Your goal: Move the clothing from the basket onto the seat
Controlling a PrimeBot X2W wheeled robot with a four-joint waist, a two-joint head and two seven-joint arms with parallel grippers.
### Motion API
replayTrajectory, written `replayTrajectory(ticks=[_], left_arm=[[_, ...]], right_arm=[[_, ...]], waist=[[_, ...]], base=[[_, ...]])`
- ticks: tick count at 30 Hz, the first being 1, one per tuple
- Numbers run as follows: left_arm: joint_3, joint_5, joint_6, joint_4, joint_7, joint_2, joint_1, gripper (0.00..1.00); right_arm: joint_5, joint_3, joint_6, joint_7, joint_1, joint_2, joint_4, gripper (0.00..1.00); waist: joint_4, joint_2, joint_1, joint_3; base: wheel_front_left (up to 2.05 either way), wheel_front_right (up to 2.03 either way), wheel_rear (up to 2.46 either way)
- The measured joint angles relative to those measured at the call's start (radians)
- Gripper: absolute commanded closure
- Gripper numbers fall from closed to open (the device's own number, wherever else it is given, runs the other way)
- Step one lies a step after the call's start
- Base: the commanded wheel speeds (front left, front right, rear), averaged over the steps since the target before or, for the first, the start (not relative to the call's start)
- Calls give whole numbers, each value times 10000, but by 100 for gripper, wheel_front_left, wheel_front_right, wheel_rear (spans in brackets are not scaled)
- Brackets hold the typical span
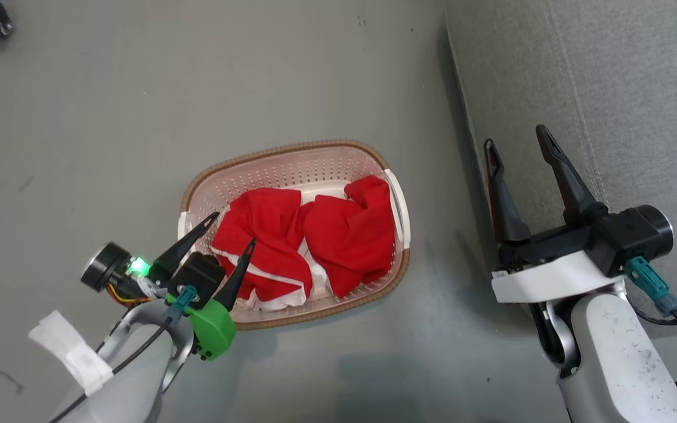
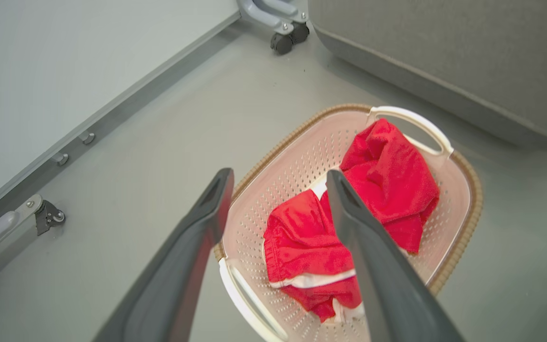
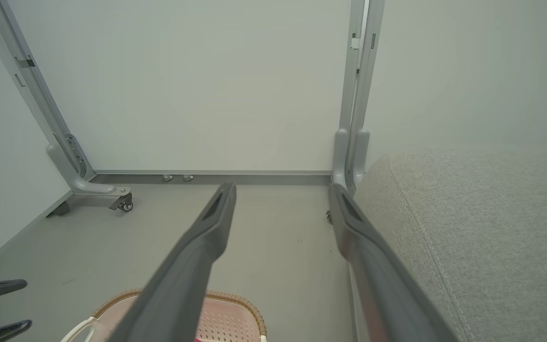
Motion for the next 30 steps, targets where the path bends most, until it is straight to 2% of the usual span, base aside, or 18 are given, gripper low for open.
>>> replayTrajectory(ticks=[7,10,14,18,23,25,30], left_arm=[[-2313,267,-4,1398,0,836,-2175,0],[-3873,182,-6,2057,0,1112,-3075,0],[-5687,-46,-6,2876,2,1235,-4082,0],[-7248,-435,-6,3879,0,1047,-5062,0],[-7779,-6,-6,4968,31,591,-5709,0],[-7785,798,-6,5501,265,433,-5797,0],[-7814,2004,-8,6656,278,-130,-5799,0]], right_arm=[[132,174,0,0,-353,52,-104,0],[276,290,0,0,-550,56,-148,0],[474,263,0,0,-719,59,-219,0],[646,364,0,0,-785,59,-213,0],[909,575,0,0,-879,61,-228,0],[991,614,0,0,-899,61,-236,0],[1095,625,0,0,-944,58,-222,0]], waist=[[-302,0,1,1445],[-457,0,1,2064],[-654,0,1,2735],[-862,0,1,3338],[-1173,0,0,3894],[-1287,0,0,4061],[-1578,0,0,4413]], base=[[0,0,0],[0,0,0],[0,0,0],[0,0,0],[0,0,0],[0,0,0],[0,0,0]])
